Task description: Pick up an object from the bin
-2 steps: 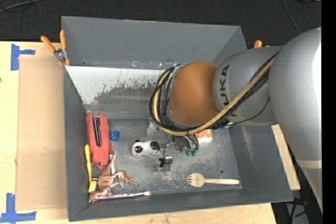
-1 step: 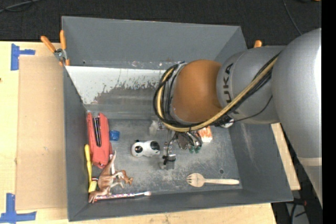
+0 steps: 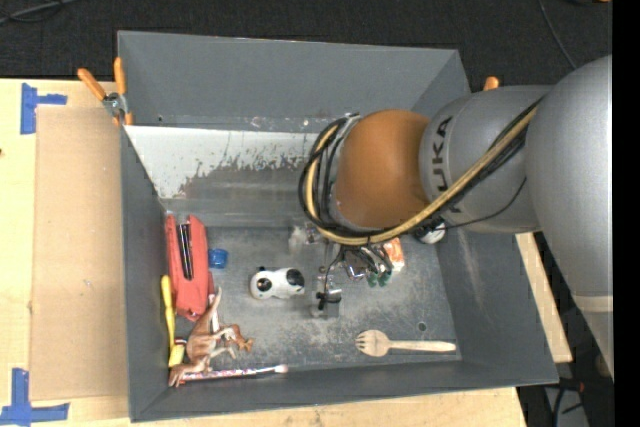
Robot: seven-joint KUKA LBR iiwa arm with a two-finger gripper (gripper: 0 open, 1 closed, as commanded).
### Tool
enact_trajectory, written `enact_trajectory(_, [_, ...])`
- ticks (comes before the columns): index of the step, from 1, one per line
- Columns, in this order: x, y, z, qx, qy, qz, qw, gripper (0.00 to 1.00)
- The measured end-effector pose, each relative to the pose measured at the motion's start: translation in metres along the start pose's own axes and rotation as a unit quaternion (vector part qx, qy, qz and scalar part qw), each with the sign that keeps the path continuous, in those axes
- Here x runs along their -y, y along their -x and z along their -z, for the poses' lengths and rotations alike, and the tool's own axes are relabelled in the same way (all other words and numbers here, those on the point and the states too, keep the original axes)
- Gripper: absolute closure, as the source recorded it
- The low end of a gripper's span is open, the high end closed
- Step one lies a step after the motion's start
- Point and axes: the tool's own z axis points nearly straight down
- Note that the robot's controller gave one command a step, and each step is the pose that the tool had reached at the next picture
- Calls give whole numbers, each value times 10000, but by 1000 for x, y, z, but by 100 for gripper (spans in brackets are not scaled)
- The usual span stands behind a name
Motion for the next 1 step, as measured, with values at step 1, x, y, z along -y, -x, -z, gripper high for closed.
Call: enact_trajectory(1, [-5, -4, 0, -14, 2, -296, 9996, 0])
